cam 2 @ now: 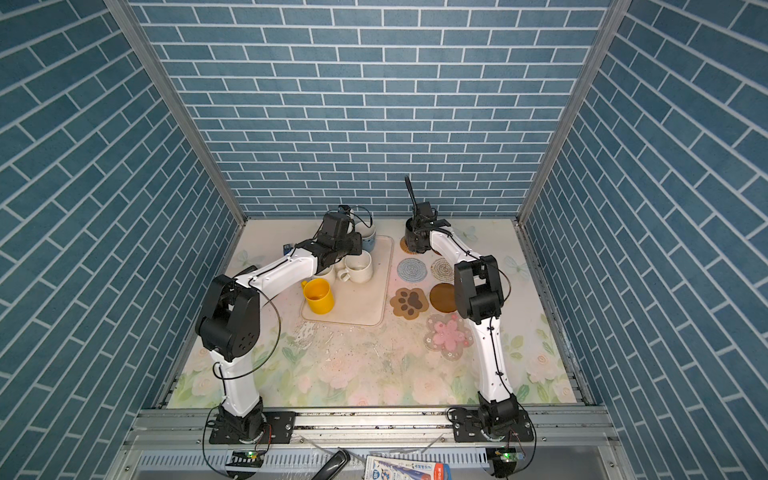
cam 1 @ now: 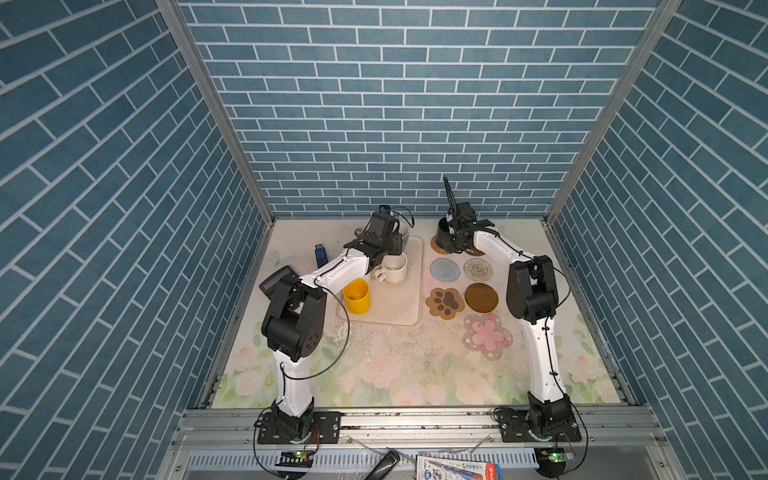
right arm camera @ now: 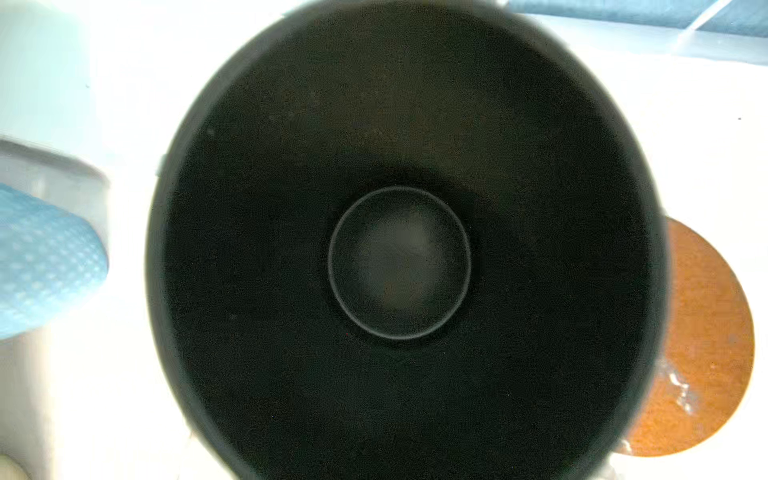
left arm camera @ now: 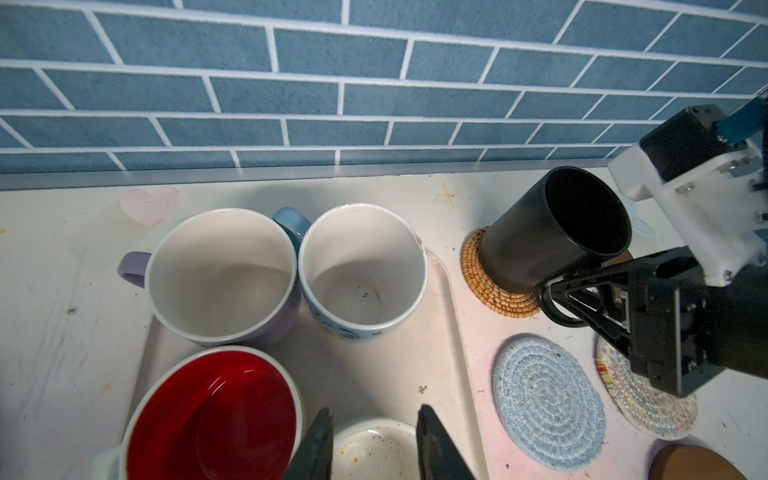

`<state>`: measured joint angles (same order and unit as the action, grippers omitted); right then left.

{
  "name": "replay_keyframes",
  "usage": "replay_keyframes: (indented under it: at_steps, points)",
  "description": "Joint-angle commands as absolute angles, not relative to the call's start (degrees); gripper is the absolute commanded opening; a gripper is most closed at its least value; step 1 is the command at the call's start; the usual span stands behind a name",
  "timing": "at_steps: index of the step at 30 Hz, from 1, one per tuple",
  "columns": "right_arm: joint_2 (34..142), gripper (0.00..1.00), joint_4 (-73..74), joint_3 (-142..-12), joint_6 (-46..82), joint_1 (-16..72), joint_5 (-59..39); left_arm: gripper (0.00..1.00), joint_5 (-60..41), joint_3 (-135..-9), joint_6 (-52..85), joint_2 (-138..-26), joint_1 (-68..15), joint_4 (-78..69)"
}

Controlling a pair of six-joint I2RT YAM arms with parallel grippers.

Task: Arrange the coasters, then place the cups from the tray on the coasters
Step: 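Carry the black mug with the right gripper onto the woven rattan coaster, then open the right gripper and raise it off the black mug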

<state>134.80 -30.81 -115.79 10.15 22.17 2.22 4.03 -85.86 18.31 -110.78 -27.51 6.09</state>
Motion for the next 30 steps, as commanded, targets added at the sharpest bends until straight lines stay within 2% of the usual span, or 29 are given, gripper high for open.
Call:
replay_keyframes:
  at_steps: [1,13,17,19,25,30]
  points:
    - [131.7,0.00,-27.4,-118.5,8.0,22.3,1.9,0.35,4.9,-86.1,17.4,-112.0,-27.6,6.0]
    - [131.7,0.01,-27.2,-117.3,8.8,22.4,1.4,0.39,6.6,-85.6,17.1,-111.9,-27.9,5.8]
    - [131.1,0.24,-27.2,-116.1,9.0,22.5,0.9,0.44,8.6,-84.0,17.2,-111.4,-28.0,4.8]
    - [130.5,0.31,-26.9,-114.9,8.8,22.7,1.1,0.46,9.0,-84.2,17.0,-111.4,-28.0,5.3]
    - [126.4,0.45,-24.8,-110.7,8.6,22.7,1.4,0.48,10.9,-84.0,16.0,-110.5,-29.1,6.9]
    - [120.5,0.48,-23.4,-107.0,8.6,22.9,0.8,0.48,10.1,-81.9,17.2,-107.9,-29.0,8.6]
